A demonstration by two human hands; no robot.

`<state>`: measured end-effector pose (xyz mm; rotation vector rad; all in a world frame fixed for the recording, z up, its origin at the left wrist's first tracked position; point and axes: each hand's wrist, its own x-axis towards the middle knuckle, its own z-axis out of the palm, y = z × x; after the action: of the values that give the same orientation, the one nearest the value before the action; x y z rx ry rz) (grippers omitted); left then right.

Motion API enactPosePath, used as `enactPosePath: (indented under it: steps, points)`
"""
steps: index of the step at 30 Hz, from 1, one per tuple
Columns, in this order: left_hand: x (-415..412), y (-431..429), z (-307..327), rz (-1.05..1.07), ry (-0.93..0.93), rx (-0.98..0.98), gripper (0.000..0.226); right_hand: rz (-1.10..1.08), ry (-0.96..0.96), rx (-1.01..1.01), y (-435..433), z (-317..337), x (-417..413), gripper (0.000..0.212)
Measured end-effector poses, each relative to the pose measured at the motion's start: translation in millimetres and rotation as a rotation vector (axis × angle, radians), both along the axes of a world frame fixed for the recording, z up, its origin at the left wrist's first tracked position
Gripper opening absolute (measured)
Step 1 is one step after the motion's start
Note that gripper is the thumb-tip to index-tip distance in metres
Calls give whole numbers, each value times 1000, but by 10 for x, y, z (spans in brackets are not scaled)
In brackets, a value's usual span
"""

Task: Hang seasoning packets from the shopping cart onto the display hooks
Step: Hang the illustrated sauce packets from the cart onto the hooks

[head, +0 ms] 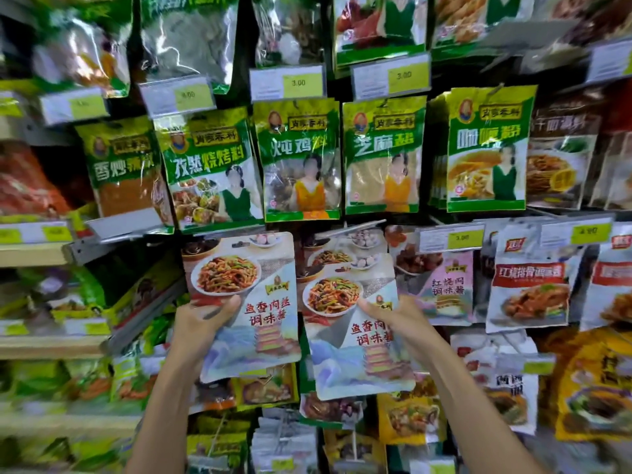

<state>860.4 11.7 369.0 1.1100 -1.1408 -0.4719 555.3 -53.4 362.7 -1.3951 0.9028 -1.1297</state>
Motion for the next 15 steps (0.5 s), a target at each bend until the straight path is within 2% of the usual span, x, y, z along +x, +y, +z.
enactPosePath:
  steps: [4,8,15]
  points:
    - [86,28,-32,27,-4,25,36,8,9,-1,-66,-9,90,30]
    - [83,26,-32,25,-22,35,38,-66,-77,5,-133,18,95,33]
    - [56,-14,-125,-10,64,88,52,-169,-83,60,-247,177,142,27]
